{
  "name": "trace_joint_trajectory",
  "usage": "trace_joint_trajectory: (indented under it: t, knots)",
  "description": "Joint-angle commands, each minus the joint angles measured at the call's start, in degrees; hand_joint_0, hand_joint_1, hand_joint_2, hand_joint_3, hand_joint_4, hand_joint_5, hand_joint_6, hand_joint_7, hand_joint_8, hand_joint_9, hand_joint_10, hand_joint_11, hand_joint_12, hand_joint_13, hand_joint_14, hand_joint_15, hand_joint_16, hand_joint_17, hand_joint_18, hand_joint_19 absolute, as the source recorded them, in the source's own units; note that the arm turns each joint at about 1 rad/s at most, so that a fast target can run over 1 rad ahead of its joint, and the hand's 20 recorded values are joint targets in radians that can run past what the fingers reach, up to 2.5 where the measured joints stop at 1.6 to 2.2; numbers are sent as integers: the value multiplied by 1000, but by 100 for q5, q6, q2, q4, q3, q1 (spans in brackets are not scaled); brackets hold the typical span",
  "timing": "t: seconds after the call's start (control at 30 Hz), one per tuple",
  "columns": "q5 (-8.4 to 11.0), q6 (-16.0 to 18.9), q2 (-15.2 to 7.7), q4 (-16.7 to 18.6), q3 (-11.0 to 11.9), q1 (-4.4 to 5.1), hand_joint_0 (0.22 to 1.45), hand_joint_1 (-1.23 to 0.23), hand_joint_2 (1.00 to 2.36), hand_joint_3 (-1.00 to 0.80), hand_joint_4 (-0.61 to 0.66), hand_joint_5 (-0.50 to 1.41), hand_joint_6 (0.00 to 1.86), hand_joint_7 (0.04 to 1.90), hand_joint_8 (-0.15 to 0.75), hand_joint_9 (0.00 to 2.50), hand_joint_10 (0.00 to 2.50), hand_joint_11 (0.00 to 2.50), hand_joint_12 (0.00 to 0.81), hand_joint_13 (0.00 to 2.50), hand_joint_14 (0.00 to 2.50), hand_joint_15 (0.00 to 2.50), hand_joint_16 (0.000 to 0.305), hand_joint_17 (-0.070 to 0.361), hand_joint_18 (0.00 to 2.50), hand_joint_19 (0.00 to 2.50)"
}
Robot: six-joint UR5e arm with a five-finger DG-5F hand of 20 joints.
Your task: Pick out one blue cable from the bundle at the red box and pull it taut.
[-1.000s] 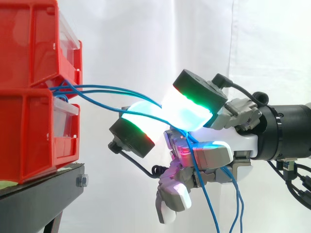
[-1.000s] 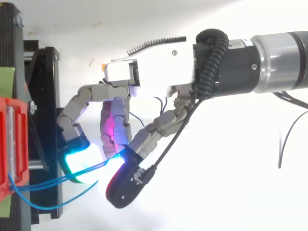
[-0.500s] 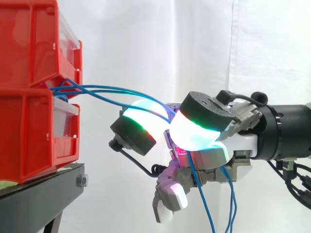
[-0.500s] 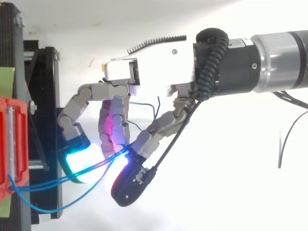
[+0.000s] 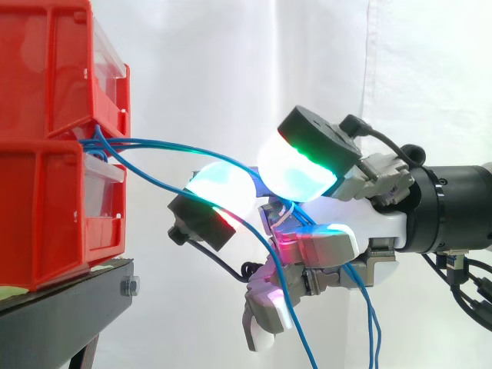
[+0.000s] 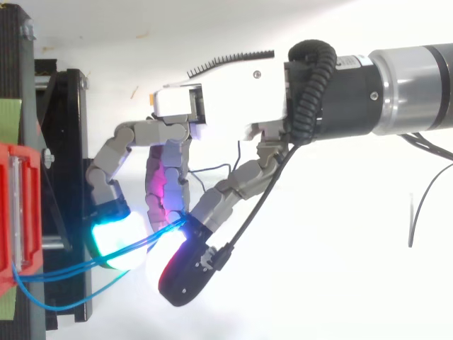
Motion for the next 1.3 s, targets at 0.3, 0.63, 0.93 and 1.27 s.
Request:
trace_joint_trajectory:
  t: [0.3,0.63,0.93,1.27]
  knots:
    - [18,0,0,-9,-2,7,526,-525,1000,-500,-40,-108,819,863,281,1448,27,841,407,1067,25,641,54,122,781,698]
    - [18,0,0,8,7,16,633,-521,1003,-464,-37,-105,804,907,274,1460,27,867,402,1068,23,649,53,119,770,732]
    - [26,0,0,8,-2,24,614,-634,1013,-264,13,-116,826,937,301,1416,27,867,423,1061,23,658,58,131,781,735]
    - [26,0,0,-1,7,33,620,-723,1014,-261,37,-139,879,886,294,1368,27,902,419,1044,23,662,58,129,765,734]
